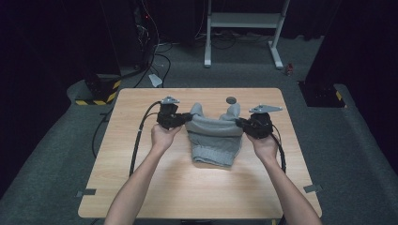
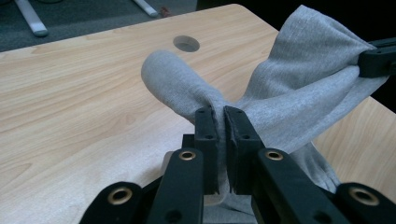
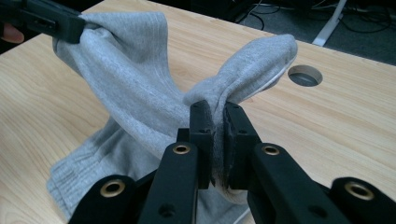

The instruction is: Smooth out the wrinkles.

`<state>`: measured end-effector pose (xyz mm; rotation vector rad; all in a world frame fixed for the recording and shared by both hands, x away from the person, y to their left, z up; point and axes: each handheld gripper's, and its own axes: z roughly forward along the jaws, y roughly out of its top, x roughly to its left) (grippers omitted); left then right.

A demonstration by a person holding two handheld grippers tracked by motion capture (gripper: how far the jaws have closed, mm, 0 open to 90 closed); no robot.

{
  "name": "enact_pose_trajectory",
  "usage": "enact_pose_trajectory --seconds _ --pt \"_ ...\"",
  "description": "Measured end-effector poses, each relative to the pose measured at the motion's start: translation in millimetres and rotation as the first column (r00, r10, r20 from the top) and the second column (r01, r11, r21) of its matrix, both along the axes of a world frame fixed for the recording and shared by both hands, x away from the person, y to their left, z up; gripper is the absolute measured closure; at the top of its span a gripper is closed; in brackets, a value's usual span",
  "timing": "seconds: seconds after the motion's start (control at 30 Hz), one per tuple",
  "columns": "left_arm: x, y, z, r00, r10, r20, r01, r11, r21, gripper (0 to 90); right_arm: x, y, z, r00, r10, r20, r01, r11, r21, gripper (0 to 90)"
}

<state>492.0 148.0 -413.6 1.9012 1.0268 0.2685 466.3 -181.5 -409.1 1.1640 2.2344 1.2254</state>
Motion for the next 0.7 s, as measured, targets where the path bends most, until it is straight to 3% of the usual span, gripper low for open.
enact_pose_trajectory --seconds 0.17,0.37,0.53,0.7 --pt "-4.2 -0.3 -3.7 1.0 -0.008 -0.004 0.008 1.0 -0.001 84.4 -8.7 0.6 -5.4 0.9997 0.022 0.009 -0.021 0.999 -0.036 83.9" --pt "-8.7 2.5 -7.6 0.9998 -0.015 -0.015 0.015 0.9999 -0.003 84.4 -19.4 1.1 -10.0 0.9984 0.036 0.043 -0.035 0.999 -0.04 83.9" --pt "-13.0 3.1 -10.3 0.9995 -0.025 -0.018 0.025 0.9997 -0.004 84.4 -25.5 0.5 -13.8 0.9977 0.052 0.044 -0.05 0.998 -0.045 83.9" --pt "-20.5 -0.4 -10.4 0.9984 -0.056 0.001 0.056 0.9966 0.061 84.3 -33.7 -0.3 -19.4 0.9972 0.059 0.047 -0.056 0.997 -0.057 83.6"
